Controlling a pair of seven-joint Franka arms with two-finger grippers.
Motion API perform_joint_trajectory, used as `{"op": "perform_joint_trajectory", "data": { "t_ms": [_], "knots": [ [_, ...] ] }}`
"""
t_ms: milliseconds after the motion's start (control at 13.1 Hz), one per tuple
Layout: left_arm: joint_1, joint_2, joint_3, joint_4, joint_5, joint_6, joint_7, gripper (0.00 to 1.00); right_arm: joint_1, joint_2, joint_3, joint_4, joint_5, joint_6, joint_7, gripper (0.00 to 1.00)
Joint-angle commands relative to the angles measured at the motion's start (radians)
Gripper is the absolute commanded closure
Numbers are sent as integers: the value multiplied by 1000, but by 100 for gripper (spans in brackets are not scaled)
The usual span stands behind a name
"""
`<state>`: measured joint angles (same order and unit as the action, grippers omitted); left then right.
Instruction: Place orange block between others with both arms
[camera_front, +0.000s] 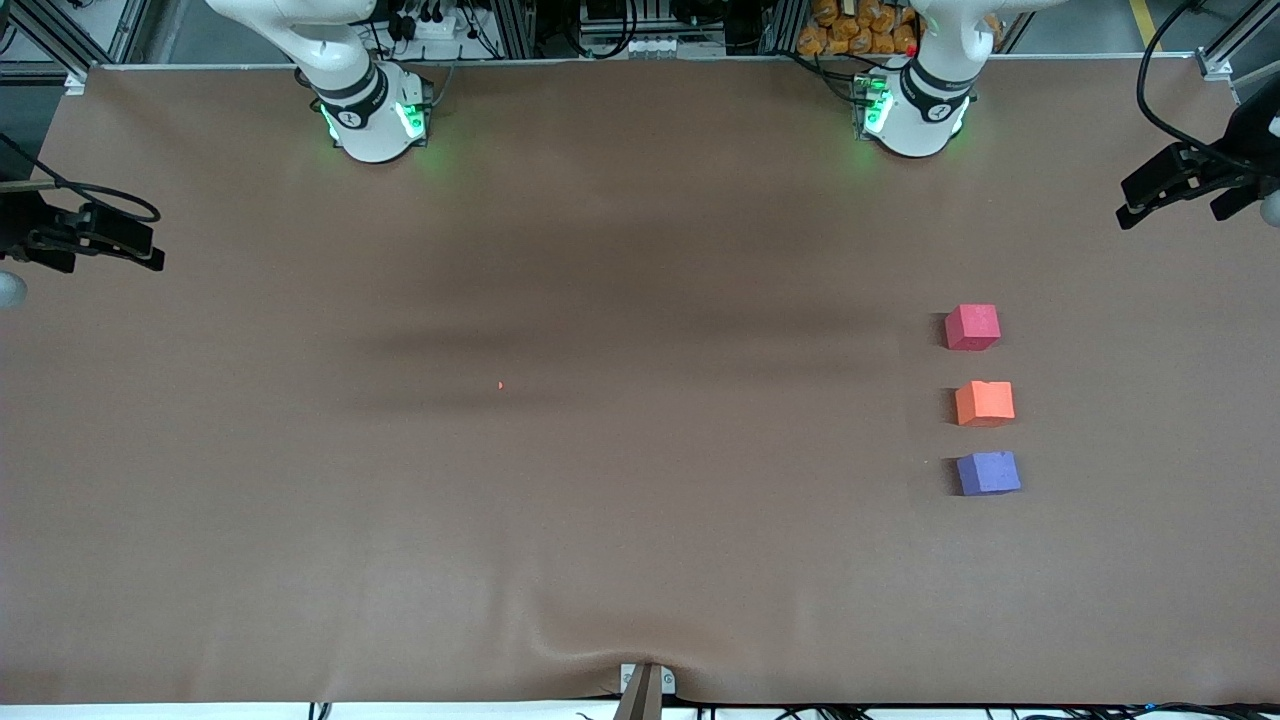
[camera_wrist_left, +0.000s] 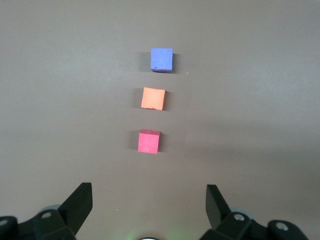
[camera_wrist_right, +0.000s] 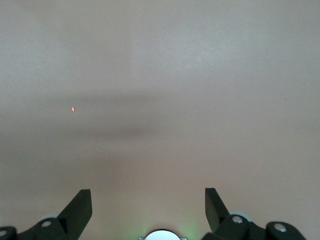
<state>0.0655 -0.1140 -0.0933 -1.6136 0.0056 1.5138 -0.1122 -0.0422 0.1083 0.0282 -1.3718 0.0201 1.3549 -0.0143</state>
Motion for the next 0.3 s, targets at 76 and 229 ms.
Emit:
{"op": "perform_joint_trajectory", "data": {
  "t_ms": [76,229],
  "knots": [
    [-13,-26,10,-17,-6,5,-14,0,4,-12,-5,3,3,-13,-7,0],
    [-19,-30,14,-17,-4,-13,-15,0,4,-12,-5,3,3,-13,-7,0]
  ]
}}
